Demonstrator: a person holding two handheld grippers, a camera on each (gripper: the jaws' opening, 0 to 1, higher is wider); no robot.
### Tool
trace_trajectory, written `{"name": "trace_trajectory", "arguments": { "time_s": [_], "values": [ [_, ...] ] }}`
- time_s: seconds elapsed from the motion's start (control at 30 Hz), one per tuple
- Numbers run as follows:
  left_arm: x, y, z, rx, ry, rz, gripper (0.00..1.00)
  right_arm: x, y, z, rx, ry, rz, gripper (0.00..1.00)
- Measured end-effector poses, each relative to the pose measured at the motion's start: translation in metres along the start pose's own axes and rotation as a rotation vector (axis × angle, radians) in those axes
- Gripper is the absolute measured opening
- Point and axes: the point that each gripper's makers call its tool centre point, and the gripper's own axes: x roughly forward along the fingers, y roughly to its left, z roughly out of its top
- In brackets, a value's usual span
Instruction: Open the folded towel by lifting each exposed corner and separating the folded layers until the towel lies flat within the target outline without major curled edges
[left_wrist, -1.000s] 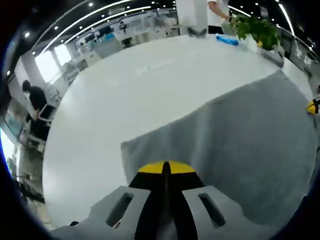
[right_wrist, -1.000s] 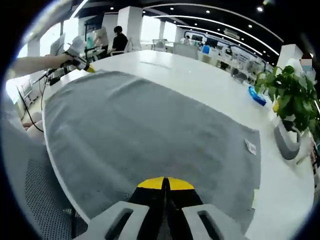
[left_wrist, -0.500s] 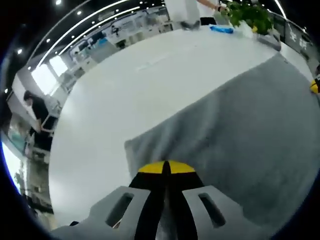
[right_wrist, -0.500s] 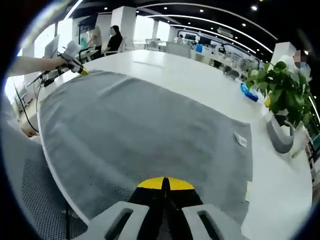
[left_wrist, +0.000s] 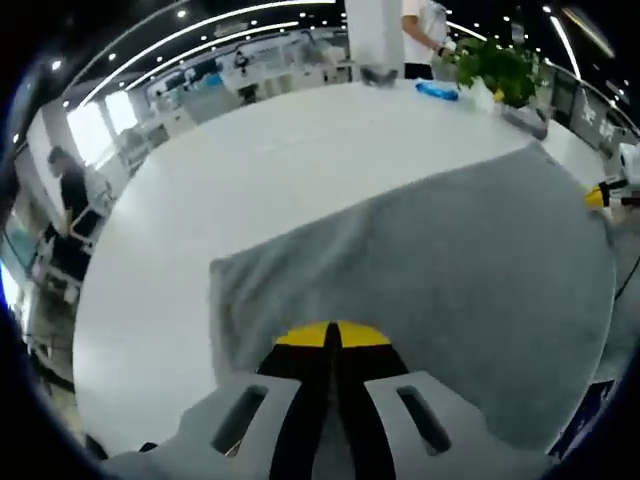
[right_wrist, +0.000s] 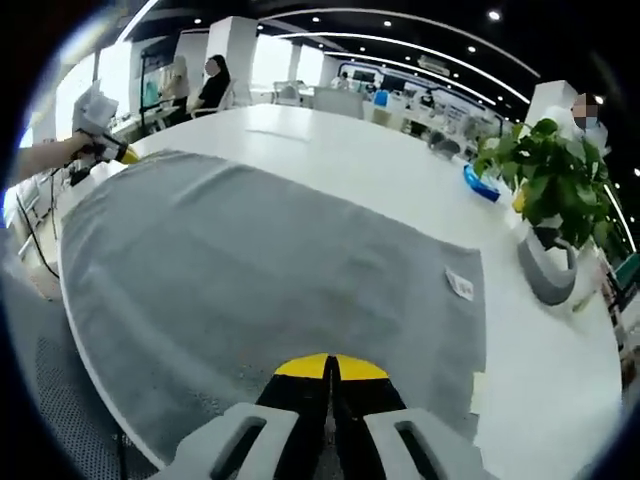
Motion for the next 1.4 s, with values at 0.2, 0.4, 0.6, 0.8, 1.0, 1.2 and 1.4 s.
{"name": "trace_trajectory", "arguments": {
  "time_s": [0.2, 0.4, 0.6, 0.8, 1.0, 1.2, 1.4],
  "values": [
    [-0.020, -0.038, -0.025, 0.027, 0.022, -0.028, 0.00, 0.004, -0.004, -0.016, -0.002, 0.053, -0.010, 0.00],
    [-0.015, -0.045, -0.045, 0.022, 0.065, -0.028, 0.00, 0.006, -0.002, -0.014, -0.022, 0.048, -0.006, 0.00],
    [-0.011, -0.035, -0.042, 0.023, 0.018, -0.015, 0.00, 0.009, -0.005, -0.010, -0.054, 0.031, -0.014, 0.00],
    [-0.008, -0.029, -0.040, 0.042, 0.014, 0.005, 0.00, 0.018, -0.007, -0.002, -0.069, 0.031, -0.021, 0.00],
    [-0.003, -0.017, -0.036, 0.048, 0.003, 0.020, 0.00, 0.029, -0.010, 0.010, -0.075, 0.025, -0.022, 0.00],
    [0.004, -0.008, -0.029, 0.029, -0.004, 0.037, 0.00, 0.039, -0.009, 0.021, -0.093, 0.028, -0.024, 0.00],
    [0.012, 0.003, -0.023, 0.002, -0.018, 0.049, 0.00, 0.047, -0.011, 0.029, -0.087, 0.017, -0.022, 0.00]
  ]
}}
